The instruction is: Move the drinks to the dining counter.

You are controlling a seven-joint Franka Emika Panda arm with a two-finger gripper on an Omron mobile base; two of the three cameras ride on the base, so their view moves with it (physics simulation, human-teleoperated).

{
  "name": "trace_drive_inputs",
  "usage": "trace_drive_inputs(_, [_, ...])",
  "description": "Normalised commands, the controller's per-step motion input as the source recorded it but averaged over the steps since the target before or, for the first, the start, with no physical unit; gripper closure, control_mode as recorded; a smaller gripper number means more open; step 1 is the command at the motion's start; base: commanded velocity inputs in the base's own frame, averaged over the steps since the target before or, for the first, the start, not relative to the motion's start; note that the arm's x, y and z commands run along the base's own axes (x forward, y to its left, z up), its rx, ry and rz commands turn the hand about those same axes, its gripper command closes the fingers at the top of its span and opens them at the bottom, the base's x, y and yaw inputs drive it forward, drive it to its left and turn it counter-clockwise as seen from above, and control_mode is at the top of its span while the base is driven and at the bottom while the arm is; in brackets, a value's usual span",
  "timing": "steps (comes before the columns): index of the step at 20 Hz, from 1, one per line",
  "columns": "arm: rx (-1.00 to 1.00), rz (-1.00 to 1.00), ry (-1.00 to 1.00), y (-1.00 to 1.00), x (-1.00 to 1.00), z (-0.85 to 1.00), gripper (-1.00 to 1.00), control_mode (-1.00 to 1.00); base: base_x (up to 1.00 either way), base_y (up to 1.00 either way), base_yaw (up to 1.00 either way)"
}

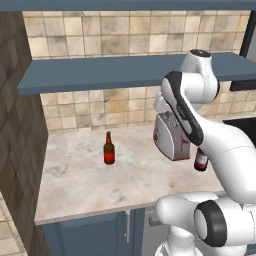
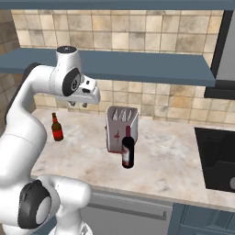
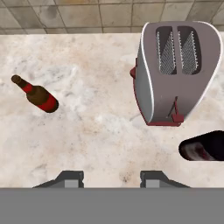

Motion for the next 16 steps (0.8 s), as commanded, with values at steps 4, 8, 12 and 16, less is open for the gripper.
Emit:
trace_drive_inputs(4, [-0.03,0.0,0.0,-0.03,-0.03,-0.1,-1.0,-1.0,0.0,0.0,0.0])
trace_drive_inputs(8, [-0.03,0.0,0.0,-0.03,-0.05,-0.08,-1.0,-1.0,0.0,0.0,0.0])
trace_drive_inputs(12, [-0.03,0.0,0.0,-0.03,-0.07,-0.07,-1.0,-1.0,0.0,0.0,0.0])
trace_drive_inputs(16, [-0.05,0.0,-0.01,-0.04,-0.13,-0.13,-1.0,-1.0,0.0,0.0,0.0])
